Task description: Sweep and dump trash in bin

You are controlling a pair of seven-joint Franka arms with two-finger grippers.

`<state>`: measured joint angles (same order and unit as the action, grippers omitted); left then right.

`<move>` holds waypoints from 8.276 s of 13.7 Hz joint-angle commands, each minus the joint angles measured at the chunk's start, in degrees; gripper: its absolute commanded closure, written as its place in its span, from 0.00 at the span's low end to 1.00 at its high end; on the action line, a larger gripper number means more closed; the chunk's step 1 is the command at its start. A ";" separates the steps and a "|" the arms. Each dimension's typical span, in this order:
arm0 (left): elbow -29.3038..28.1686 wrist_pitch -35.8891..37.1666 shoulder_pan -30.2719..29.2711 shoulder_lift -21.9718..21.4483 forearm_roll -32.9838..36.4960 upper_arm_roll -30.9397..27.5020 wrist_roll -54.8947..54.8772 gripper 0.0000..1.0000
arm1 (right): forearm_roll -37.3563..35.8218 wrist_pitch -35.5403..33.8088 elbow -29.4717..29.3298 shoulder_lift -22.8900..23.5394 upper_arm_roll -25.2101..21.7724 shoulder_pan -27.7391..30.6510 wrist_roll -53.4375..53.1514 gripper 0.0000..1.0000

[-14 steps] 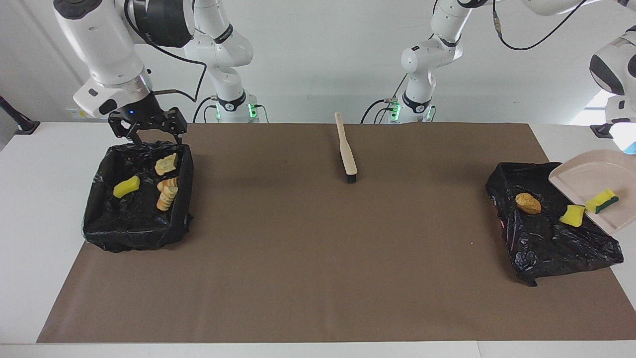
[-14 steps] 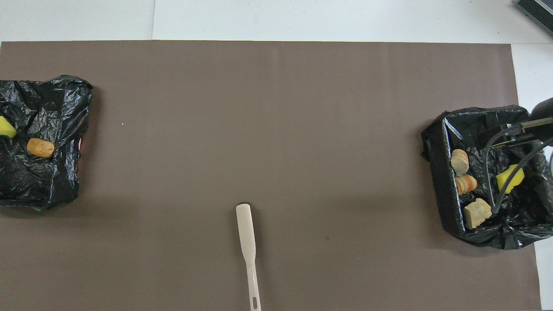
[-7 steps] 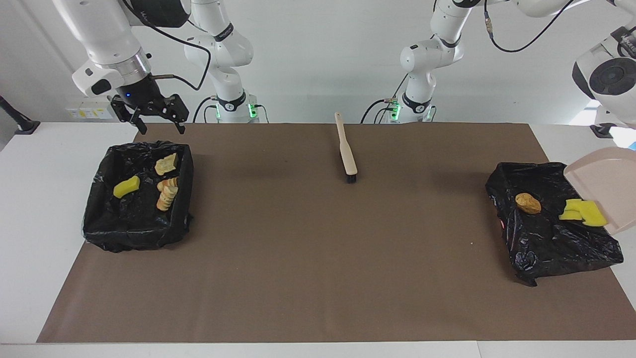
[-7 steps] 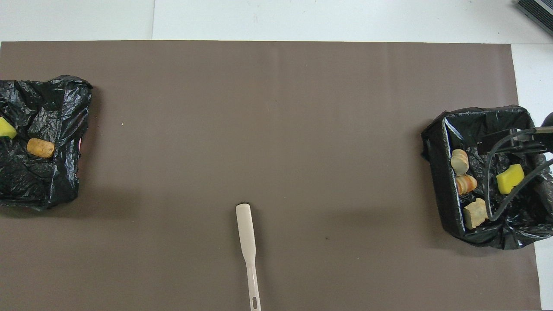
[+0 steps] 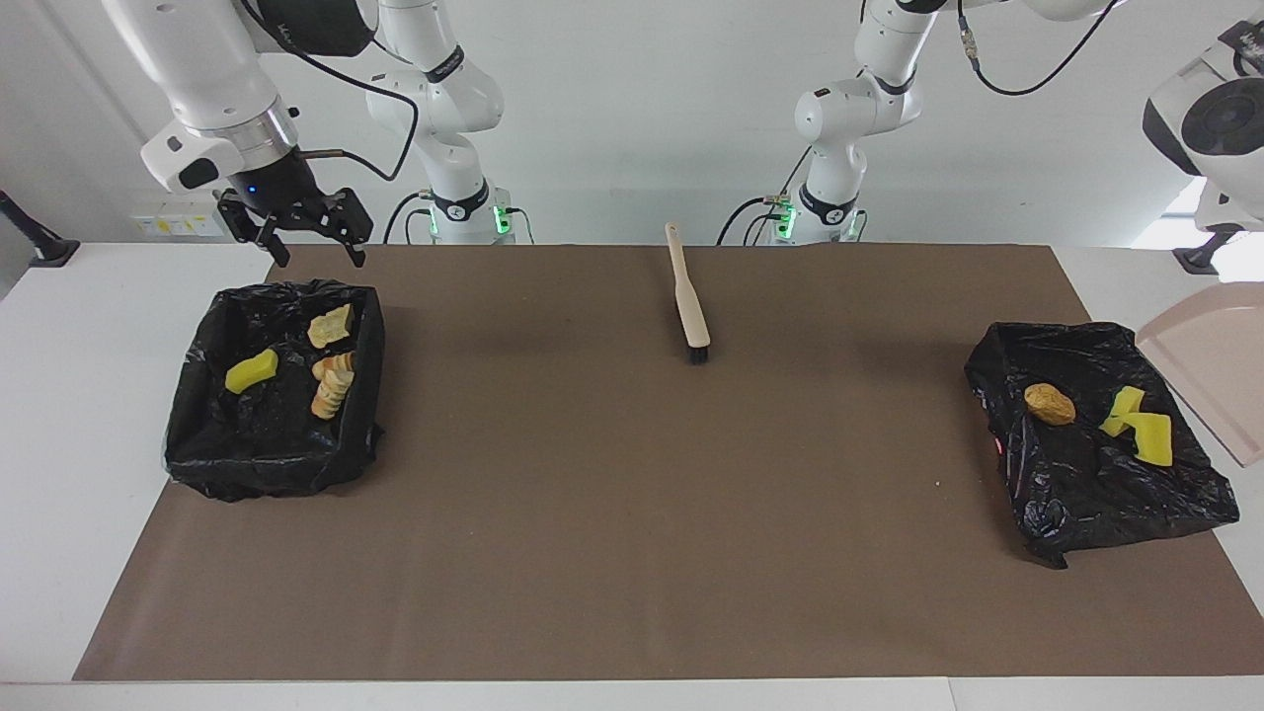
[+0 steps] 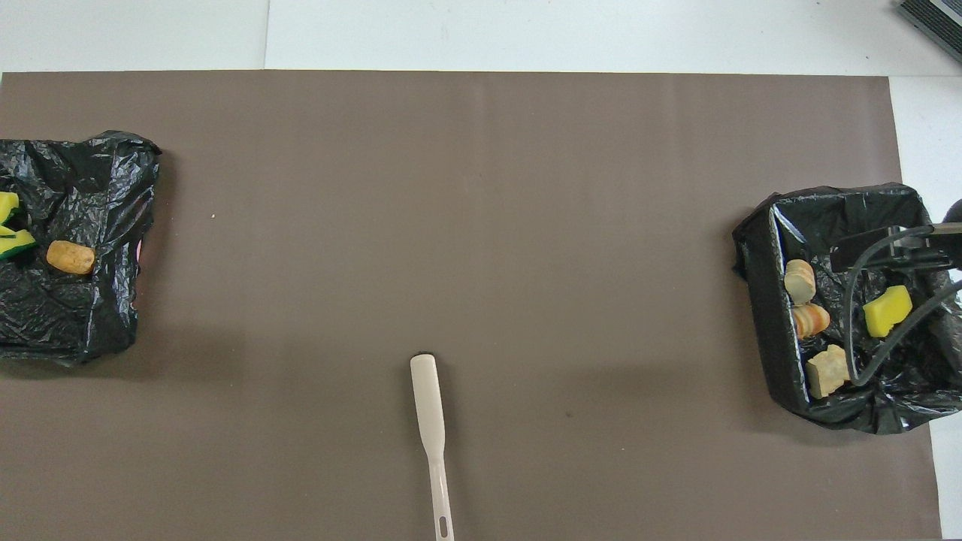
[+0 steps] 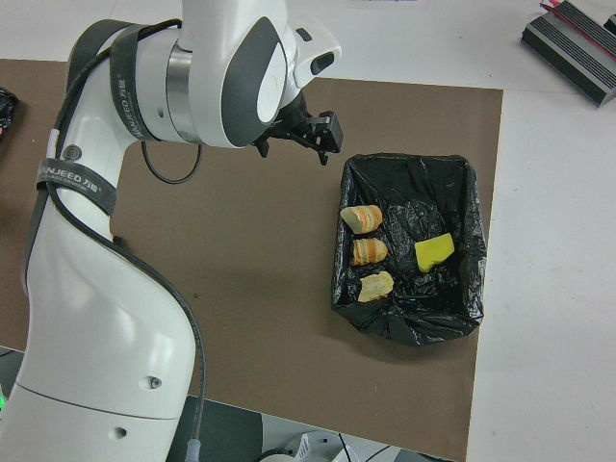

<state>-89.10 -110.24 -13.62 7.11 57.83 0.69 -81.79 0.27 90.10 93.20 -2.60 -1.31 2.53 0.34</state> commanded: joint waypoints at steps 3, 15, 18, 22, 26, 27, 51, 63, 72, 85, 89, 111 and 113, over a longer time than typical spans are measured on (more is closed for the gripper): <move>3.84 7.74 1.67 -2.70 -19.84 -0.34 0.31 1.00 | 1.84 -0.62 0.41 -1.18 -0.28 3.63 -0.17 0.00; -1.78 26.66 22.13 -7.19 -48.14 1.16 57.13 1.00 | 0.78 0.60 -2.85 0.84 1.04 1.08 1.27 0.00; -4.93 21.23 28.72 -7.19 -53.78 1.16 70.06 1.00 | 0.70 0.69 -2.94 0.93 1.40 0.37 -0.25 0.00; -11.26 11.73 35.67 -6.32 -59.06 1.16 82.02 1.00 | 0.87 0.51 -1.72 0.14 1.40 0.37 -0.43 0.00; -16.89 -2.14 41.12 -3.43 -62.75 1.16 94.76 1.00 | 0.96 0.34 -1.36 -0.22 1.31 0.37 -0.52 0.00; -16.99 -3.22 42.70 -1.24 -62.75 1.16 97.40 1.00 | 0.96 0.34 -1.36 -0.22 1.31 0.37 -0.52 0.00; -24.81 -19.40 49.31 5.11 -65.39 1.16 106.05 1.00 | 0.87 0.25 -1.62 -0.04 1.31 0.46 -0.08 0.00; -23.49 -16.61 48.70 3.98 -65.39 0.64 108.59 0.00 | 0.87 0.25 -1.62 -0.04 1.31 0.46 -0.08 0.00; -22.17 -1.14 33.77 -6.83 -65.22 0.46 94.30 0.00 | 0.87 0.25 -1.62 -0.04 1.31 0.46 -0.08 0.00; -13.30 18.56 16.79 -15.71 -60.91 0.28 72.47 0.00 | 0.87 0.25 -1.62 -0.04 1.31 0.46 -0.08 0.00; -9.08 25.59 15.91 -17.39 -60.91 0.45 72.99 0.00 | 0.87 0.25 -1.62 -0.04 1.31 0.46 -0.08 0.00; -9.96 22.70 14.24 -18.27 -61.00 0.28 73.09 0.00 | 0.87 0.34 -1.80 0.05 1.31 0.46 -0.08 0.00; -9.96 22.61 14.24 -18.27 -61.00 0.37 73.09 0.00 | 0.87 -0.01 -1.71 -0.04 1.31 0.46 -0.08 0.00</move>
<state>-98.90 -86.86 1.24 -10.77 -3.75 0.47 -8.71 0.91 90.21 91.08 -2.14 -0.24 2.60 0.88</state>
